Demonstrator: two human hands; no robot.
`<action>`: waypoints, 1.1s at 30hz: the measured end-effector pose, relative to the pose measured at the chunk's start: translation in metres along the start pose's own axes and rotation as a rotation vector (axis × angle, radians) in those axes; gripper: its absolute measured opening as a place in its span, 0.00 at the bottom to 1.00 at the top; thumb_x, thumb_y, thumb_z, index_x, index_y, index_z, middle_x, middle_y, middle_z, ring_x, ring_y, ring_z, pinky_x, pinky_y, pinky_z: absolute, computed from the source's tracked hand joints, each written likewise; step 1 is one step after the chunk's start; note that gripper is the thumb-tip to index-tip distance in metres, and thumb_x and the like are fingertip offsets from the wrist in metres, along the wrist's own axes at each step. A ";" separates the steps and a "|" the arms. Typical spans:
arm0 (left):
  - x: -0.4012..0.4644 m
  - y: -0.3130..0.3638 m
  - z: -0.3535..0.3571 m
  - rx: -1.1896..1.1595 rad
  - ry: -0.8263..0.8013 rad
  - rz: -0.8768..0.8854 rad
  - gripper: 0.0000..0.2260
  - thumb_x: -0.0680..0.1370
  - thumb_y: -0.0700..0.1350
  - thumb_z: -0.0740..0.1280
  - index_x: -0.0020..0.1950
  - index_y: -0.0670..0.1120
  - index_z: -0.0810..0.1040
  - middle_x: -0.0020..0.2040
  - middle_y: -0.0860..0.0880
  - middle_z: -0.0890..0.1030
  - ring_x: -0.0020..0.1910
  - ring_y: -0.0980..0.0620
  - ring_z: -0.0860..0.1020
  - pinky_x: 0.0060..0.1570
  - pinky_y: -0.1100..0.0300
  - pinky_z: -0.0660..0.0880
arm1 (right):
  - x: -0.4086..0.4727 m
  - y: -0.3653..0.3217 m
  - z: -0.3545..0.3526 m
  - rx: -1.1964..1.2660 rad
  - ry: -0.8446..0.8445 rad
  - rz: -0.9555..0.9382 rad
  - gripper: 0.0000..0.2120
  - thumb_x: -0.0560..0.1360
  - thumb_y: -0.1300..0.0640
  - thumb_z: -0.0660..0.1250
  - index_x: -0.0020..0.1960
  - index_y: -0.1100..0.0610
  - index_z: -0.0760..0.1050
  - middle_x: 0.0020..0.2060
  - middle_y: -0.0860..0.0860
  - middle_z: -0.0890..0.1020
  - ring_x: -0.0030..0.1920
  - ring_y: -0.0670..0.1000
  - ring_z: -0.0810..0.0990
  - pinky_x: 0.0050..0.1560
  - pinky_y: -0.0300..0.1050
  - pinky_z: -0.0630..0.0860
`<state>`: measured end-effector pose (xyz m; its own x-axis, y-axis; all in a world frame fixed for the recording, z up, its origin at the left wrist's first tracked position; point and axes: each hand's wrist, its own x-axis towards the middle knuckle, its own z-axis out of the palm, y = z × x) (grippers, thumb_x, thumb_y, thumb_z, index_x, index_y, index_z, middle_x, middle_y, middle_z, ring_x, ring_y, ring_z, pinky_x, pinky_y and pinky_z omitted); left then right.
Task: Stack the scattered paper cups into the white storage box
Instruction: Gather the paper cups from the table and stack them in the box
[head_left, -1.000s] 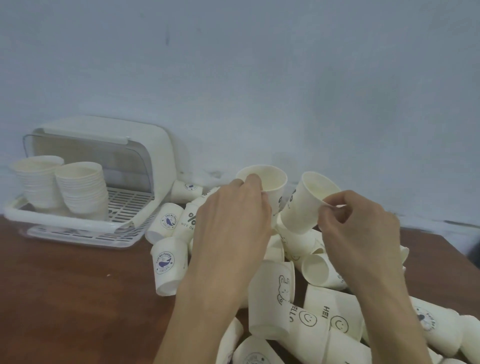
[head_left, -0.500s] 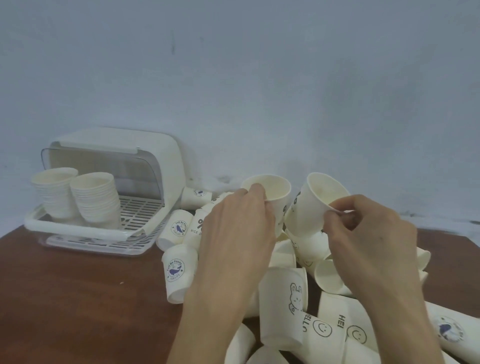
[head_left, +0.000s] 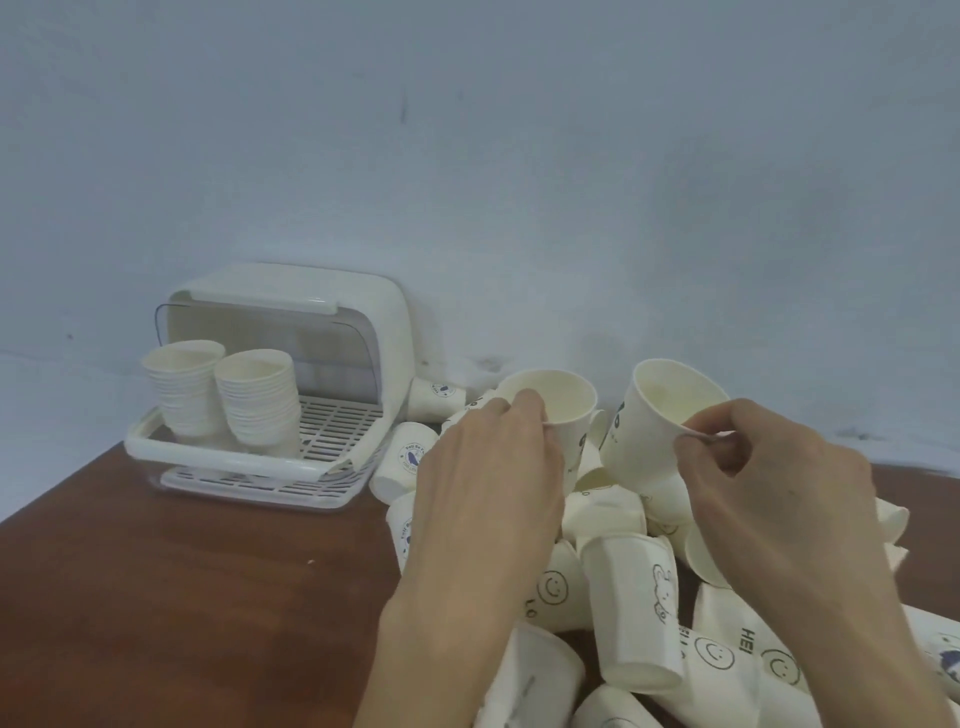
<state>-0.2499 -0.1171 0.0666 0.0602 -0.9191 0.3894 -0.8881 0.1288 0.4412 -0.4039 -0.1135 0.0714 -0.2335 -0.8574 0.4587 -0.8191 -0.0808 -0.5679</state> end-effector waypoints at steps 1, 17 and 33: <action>-0.002 -0.005 -0.003 0.009 -0.010 -0.004 0.07 0.82 0.49 0.54 0.52 0.50 0.70 0.48 0.53 0.75 0.50 0.49 0.73 0.43 0.55 0.69 | -0.002 -0.002 0.002 -0.012 -0.008 -0.003 0.03 0.75 0.54 0.65 0.43 0.49 0.77 0.32 0.45 0.81 0.43 0.56 0.77 0.46 0.50 0.72; -0.038 -0.082 -0.046 -0.002 0.016 0.051 0.05 0.81 0.50 0.55 0.48 0.52 0.69 0.46 0.55 0.75 0.46 0.53 0.74 0.46 0.54 0.73 | -0.040 -0.040 0.018 -0.114 -0.061 -0.156 0.05 0.72 0.55 0.69 0.39 0.46 0.75 0.29 0.39 0.79 0.32 0.46 0.74 0.34 0.45 0.66; -0.056 -0.169 -0.097 0.052 0.003 -0.023 0.06 0.81 0.53 0.53 0.48 0.54 0.67 0.47 0.56 0.75 0.46 0.54 0.74 0.45 0.55 0.73 | -0.073 -0.118 0.052 -0.068 -0.188 -0.170 0.04 0.73 0.52 0.68 0.41 0.44 0.74 0.31 0.41 0.79 0.39 0.48 0.76 0.41 0.47 0.67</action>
<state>-0.0593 -0.0516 0.0485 0.0819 -0.9203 0.3826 -0.9089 0.0885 0.4076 -0.2629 -0.0680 0.0689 0.0066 -0.9145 0.4046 -0.8730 -0.2026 -0.4437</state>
